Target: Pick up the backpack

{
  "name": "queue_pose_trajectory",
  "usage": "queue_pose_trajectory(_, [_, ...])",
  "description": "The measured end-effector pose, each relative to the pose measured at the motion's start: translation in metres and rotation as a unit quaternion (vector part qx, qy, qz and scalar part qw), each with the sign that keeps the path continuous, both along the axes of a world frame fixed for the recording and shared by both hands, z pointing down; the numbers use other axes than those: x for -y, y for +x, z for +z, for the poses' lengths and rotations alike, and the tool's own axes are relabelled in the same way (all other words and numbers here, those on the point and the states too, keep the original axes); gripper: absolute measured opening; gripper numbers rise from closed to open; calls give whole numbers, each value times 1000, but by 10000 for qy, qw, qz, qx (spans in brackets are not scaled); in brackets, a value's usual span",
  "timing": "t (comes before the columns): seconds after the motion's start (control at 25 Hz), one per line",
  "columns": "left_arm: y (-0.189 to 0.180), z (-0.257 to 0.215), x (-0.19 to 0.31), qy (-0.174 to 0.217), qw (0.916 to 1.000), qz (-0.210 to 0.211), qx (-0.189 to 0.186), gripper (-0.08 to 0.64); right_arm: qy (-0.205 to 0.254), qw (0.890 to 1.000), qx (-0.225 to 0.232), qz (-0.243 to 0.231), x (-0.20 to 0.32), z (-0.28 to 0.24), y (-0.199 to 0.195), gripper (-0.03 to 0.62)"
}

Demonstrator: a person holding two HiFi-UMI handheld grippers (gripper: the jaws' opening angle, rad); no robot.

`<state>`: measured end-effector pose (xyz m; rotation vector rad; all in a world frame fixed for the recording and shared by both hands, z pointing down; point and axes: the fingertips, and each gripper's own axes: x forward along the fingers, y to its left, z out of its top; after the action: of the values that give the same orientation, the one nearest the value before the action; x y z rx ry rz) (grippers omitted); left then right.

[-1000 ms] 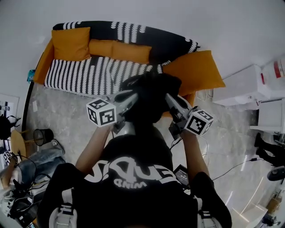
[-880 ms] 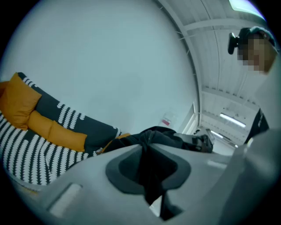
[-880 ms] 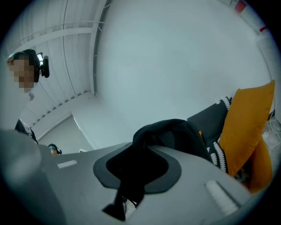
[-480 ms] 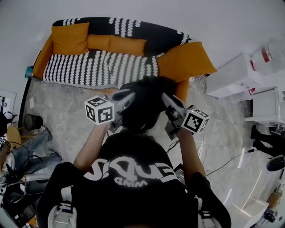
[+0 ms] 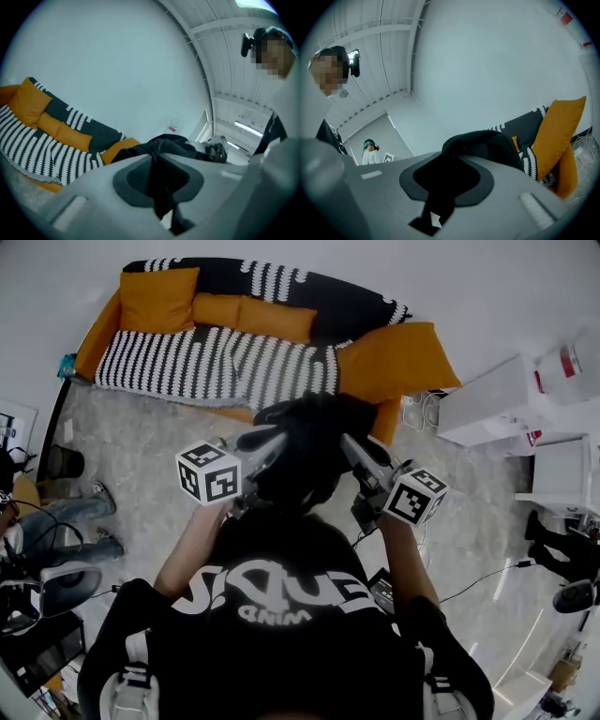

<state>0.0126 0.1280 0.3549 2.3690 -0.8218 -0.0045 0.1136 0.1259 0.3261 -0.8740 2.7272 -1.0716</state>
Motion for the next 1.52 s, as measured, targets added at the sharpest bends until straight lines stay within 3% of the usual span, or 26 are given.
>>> queue_pose_trajectory(0.52, [0, 1, 3, 272, 9992, -46, 275, 41, 495, 9983, -246, -166, -4, 6, -4, 61])
queue_pose_trajectory(0.84, [4, 12, -14, 251, 9990, -35, 369, 41, 467, 9983, -332, -56, -22, 18, -3, 61])
queue_pose_trajectory(1.2, [-16, 12, 18, 123, 9986, -69, 501, 41, 364, 9975, -594, 151, 9, 19, -29, 61])
queue_pose_trajectory(1.52, [0, 16, 2, 91, 9989, -1, 467, 41, 431, 9965, -718, -10, -4, 24, -14, 61])
